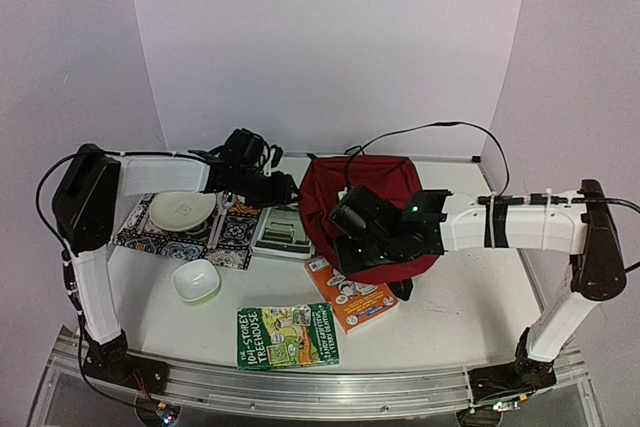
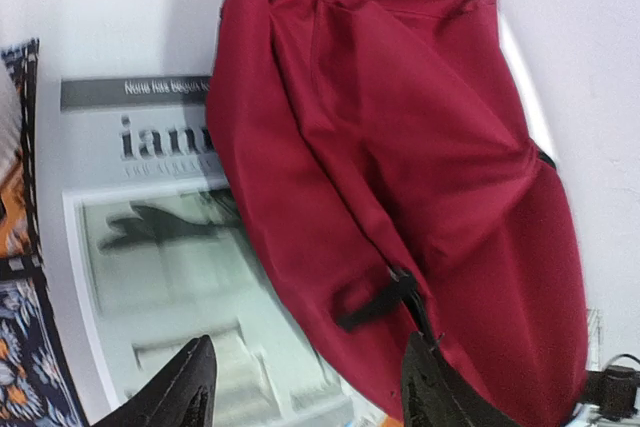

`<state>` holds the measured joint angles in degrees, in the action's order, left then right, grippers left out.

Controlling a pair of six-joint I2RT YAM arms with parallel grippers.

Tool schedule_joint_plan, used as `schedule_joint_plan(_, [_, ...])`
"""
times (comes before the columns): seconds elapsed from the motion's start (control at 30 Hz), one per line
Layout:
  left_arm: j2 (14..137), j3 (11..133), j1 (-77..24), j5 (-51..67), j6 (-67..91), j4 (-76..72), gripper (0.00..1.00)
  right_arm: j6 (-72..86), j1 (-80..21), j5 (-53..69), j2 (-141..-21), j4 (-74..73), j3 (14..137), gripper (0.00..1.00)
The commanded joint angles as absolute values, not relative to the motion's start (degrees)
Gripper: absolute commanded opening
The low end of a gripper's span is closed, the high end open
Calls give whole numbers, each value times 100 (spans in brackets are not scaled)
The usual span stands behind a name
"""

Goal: Pack the student bag
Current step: Unzip the largest pocket of the student bag, then hold the largest pocket of the student bag.

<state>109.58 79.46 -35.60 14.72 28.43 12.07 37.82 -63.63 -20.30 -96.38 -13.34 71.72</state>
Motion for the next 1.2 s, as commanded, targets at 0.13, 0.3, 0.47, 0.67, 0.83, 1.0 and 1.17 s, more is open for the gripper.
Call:
schedule_joint_plan(0.13, [9565,6018,-3896,2423,4465,-438,72,3516,-6328,-1661,-10037,-739,7601,0])
schedule_joint_plan(0.3, [9627,5891,-4268,2320,4894,-758,75,3488,-6324,-1491,-10167,-616,7638,0])
schedule_joint_plan(0.47, [9997,6068,-4504,2360,5118,-930,75,3469,-6322,-1438,-10124,-562,7570,0])
schedule_joint_plan(0.67, [10392,6340,-4693,2440,5175,-970,64,3456,-6324,-1457,-10003,-527,7421,0])
schedule_joint_plan(0.83, [10475,6375,-4799,2467,5224,-1006,43,3391,-6324,-1544,-9942,-526,7352,0])
schedule_joint_plan(1.0, [10408,6372,-4816,2370,5163,-1020,10,3278,-6299,-1621,-9896,-644,7295,0])
schedule_joint_plan(1.17, [10301,6370,-4727,2206,4975,-964,0,3193,-6114,-1803,-9573,-1293,7087,0])
